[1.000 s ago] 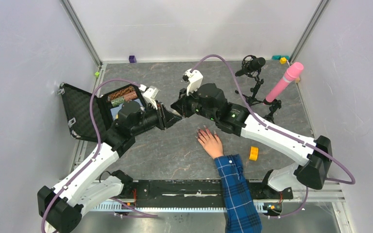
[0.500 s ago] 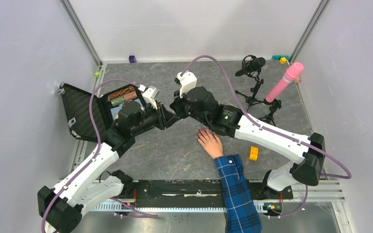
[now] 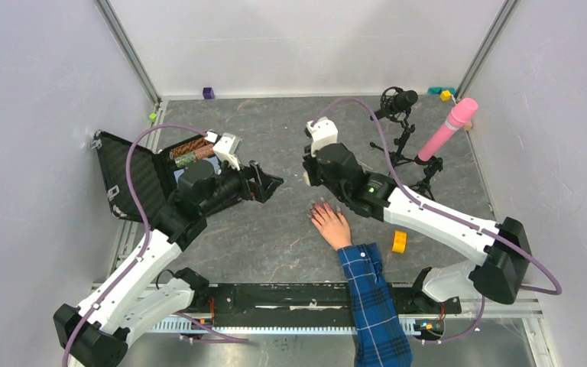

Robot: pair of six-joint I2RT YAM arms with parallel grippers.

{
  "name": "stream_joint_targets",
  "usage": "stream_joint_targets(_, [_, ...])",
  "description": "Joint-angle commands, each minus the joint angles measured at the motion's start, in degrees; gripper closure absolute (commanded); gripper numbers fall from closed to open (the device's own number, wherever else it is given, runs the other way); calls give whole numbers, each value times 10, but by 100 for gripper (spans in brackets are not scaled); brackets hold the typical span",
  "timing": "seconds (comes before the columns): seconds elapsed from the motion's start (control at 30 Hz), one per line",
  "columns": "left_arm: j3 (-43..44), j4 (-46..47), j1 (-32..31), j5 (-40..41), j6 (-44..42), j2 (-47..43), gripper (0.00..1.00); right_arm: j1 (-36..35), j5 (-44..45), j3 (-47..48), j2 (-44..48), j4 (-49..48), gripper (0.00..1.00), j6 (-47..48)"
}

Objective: Paint the nails
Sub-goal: Place the nail polish bottle at the center of the board.

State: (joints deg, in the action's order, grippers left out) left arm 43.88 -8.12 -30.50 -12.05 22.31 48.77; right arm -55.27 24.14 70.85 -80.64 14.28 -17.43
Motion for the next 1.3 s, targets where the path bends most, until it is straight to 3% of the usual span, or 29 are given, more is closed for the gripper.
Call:
stream_joint_targets(0.0, [34,-47,7,49,-58,-20,0,16,11,-114,60,-165,100,48])
stream_joint_targets(0.23, [51,-79,68,47,-57,-3,0,16,-37,-281,74,-397,100,110])
stream_joint_targets(0.5, [55,-86,81,50,-84,-7,0,16,-65,-348,7,-559,100,134])
stream_joint_targets(0.77, [46,-80,81,54,-80,-6,0,16,-94,-333,-85,-643,100,132])
stream_joint_targets(1.27, [38,-79,82,72,-87,-21,0,18,-112,-269,-215,-654,100,126])
